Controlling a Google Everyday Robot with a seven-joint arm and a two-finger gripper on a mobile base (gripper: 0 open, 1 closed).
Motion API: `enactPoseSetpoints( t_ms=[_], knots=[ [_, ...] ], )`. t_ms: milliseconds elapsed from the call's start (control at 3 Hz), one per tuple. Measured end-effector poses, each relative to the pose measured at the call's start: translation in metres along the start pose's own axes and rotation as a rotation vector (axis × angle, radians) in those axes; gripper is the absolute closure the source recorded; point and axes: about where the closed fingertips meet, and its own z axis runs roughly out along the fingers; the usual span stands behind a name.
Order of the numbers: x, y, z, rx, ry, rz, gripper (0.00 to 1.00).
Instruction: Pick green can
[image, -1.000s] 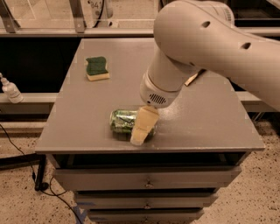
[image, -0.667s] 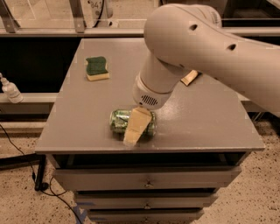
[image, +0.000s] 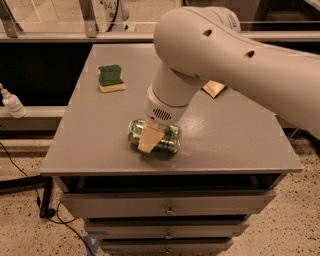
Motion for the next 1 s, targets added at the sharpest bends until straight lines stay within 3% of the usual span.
enactPoseSetpoints(
  t_ms=[667,1000],
  knots=[
    [-0.015,-0.013,-0.029,0.047,-0.054,0.015,0.88],
    [-0.022,-0.027,-0.059,0.078,-0.151,0.037,1.0]
  ],
)
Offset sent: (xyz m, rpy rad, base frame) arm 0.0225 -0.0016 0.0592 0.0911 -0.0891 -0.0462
